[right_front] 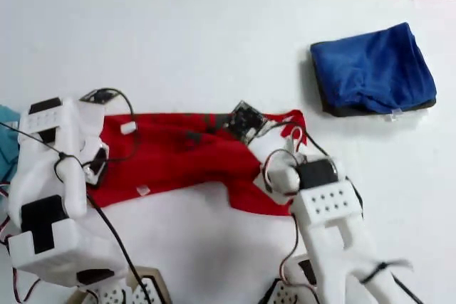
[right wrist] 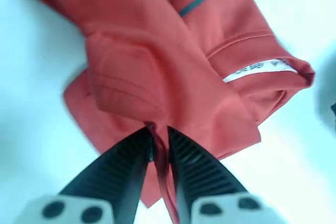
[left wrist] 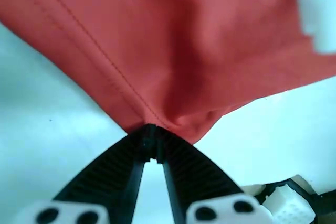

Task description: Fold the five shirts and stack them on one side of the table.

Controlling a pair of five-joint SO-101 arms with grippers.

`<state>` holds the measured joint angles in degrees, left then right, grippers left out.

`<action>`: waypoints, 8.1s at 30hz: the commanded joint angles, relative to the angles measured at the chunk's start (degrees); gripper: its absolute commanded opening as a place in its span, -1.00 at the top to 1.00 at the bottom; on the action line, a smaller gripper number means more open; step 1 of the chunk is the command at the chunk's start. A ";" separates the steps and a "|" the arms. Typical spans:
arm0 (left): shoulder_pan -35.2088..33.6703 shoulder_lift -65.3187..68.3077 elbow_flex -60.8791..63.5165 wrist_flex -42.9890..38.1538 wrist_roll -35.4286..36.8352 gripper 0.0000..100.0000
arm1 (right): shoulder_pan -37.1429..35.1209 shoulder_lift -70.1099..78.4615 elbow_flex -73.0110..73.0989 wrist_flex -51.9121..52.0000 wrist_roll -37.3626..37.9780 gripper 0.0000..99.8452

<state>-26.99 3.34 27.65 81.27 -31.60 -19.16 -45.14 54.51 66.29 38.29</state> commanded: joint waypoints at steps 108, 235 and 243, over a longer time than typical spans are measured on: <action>6.42 57.23 -75.21 20.22 9.23 0.95 | 10.42 96.31 -114.73 19.30 -13.27 0.96; 7.03 57.32 -75.12 20.13 9.23 0.95 | 6.55 104.75 -131.16 26.86 -24.53 0.73; 7.03 57.32 -75.12 20.13 9.23 0.95 | 7.08 110.20 -131.25 25.01 -24.18 0.72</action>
<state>-17.67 59.52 -46.99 101.67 -22.37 -12.13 65.19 -75.69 92.48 14.29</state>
